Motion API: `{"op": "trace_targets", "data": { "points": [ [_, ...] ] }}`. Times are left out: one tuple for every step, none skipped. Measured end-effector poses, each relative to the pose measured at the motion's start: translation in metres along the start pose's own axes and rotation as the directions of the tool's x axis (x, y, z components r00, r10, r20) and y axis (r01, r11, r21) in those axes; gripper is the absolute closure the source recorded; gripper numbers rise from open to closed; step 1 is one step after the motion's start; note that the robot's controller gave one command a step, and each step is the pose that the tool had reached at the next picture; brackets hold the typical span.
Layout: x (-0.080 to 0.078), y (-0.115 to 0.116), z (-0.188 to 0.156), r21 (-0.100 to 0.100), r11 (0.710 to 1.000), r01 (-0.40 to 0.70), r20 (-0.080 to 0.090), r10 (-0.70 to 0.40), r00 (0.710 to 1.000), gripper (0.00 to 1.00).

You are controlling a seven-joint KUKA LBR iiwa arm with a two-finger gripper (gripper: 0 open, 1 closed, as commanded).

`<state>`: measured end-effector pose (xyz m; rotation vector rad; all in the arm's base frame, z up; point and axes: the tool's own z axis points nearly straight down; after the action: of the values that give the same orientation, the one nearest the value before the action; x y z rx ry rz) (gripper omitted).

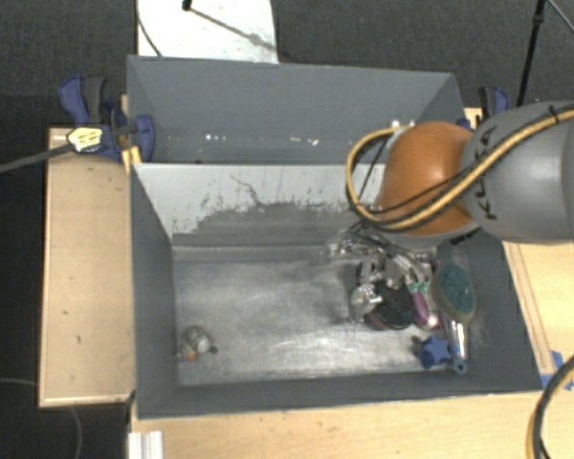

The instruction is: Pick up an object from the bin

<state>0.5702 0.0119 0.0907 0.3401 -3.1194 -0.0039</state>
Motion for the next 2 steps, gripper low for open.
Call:
{"op": "trace_targets", "data": {
  "points": [
    [0.009,-0.0759,0.0189,0.003,0.999,0.032,0.009,-0.032,0.999,0.0],
    [0.0056,-0.0729,0.0153,0.005,0.999,0.038,0.016,-0.038,0.999,1.0]
  ]
}}
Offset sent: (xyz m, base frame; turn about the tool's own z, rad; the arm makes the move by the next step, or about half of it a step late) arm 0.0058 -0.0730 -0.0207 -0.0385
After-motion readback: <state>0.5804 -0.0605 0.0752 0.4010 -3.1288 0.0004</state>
